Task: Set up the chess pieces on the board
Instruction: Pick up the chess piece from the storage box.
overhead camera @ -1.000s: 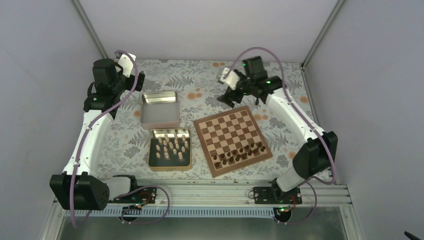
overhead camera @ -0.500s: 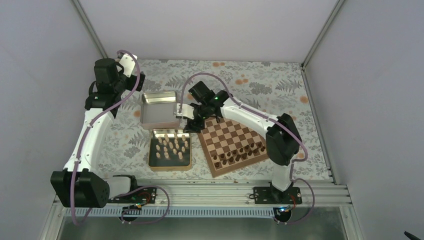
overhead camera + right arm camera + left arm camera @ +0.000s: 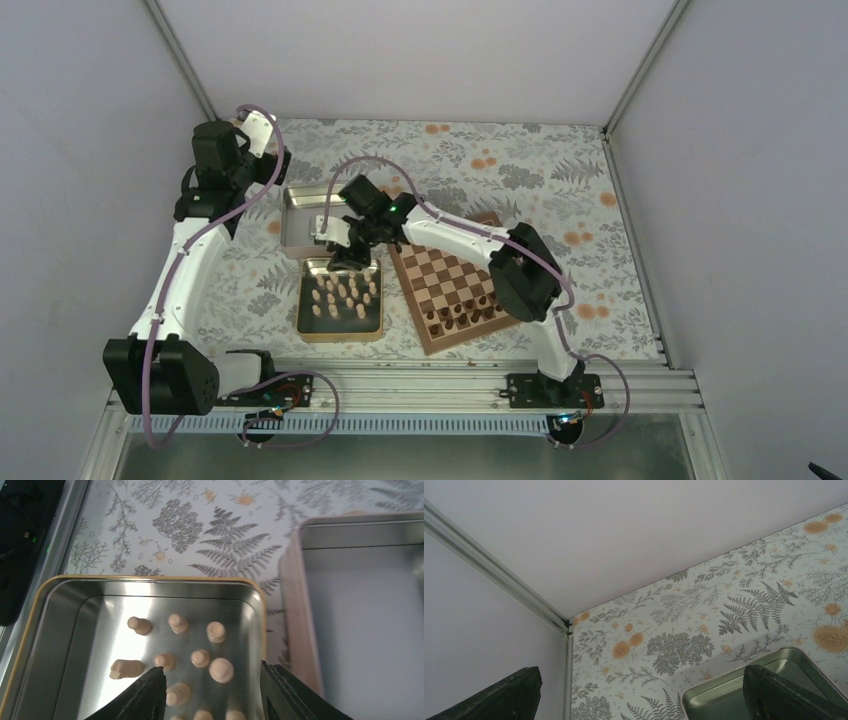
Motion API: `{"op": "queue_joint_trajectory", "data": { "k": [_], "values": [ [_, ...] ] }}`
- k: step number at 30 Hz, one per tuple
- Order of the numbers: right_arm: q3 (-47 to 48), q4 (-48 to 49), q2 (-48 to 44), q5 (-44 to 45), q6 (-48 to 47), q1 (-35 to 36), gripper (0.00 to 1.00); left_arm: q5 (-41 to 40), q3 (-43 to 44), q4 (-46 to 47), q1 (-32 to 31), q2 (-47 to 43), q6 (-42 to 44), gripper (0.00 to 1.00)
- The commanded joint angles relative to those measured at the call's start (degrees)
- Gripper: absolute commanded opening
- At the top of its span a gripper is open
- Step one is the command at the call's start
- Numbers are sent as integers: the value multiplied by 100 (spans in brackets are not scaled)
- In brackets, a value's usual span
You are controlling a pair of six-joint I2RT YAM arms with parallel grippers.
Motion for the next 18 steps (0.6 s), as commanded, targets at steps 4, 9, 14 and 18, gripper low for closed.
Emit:
{"op": "queue_joint_trajectory", "data": {
  "k": [4,9,14,18],
  "values": [
    [109,107,338,-163,245,261,47,-46,-119,230,29,-59,30,100],
    [-36,135,391,-17,223,339,45,-7,-218,304,28,-109,-5,100],
    [-108,258,449,205,268,359,42,-3,-246,351,29,-90,-64,100],
    [-180,409,430,460,296,355,42,-14,-296,406,28,-128,-75,100]
  ]
}}
